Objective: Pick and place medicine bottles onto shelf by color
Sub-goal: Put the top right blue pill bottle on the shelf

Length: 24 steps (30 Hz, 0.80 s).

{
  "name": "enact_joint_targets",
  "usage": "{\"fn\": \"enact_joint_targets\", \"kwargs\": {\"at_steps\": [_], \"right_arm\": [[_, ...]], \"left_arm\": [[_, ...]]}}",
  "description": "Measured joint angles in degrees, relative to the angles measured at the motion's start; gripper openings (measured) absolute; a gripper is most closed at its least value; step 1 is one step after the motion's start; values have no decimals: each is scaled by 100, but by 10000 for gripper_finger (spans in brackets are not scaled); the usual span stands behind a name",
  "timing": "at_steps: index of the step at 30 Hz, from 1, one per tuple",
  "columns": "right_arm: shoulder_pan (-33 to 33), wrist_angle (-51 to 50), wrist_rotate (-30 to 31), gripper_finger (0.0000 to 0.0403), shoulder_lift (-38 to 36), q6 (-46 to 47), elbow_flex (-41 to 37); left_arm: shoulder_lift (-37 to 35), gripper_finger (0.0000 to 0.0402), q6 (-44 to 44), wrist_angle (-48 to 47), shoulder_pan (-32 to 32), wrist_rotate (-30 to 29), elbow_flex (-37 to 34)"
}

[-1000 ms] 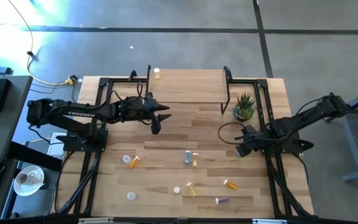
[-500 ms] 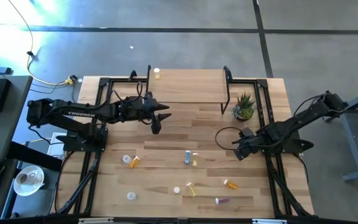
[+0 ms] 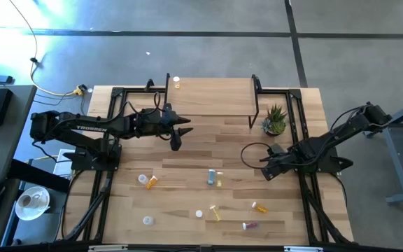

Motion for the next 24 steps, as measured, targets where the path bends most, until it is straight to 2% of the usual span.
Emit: {"fn": "enact_joint_targets", "kwargs": {"at_steps": [8, 16, 21, 24], "right_arm": [[-152, 1027, 309, 99, 0, -123, 0], [-626, 2250, 911, 98, 0, -906, 0], [-1094, 2970, 936, 97, 0, -1473, 1], [-1425, 3011, 911, 97, 2, -1914, 197]], "left_arm": [[0, 161, 297, -7, 57, 14, 0], [0, 161, 302, -218, 344, 69, 0], [2, 161, 547, -404, 452, 77, 2], [2, 161, 692, -431, 450, 67, 2]]}}
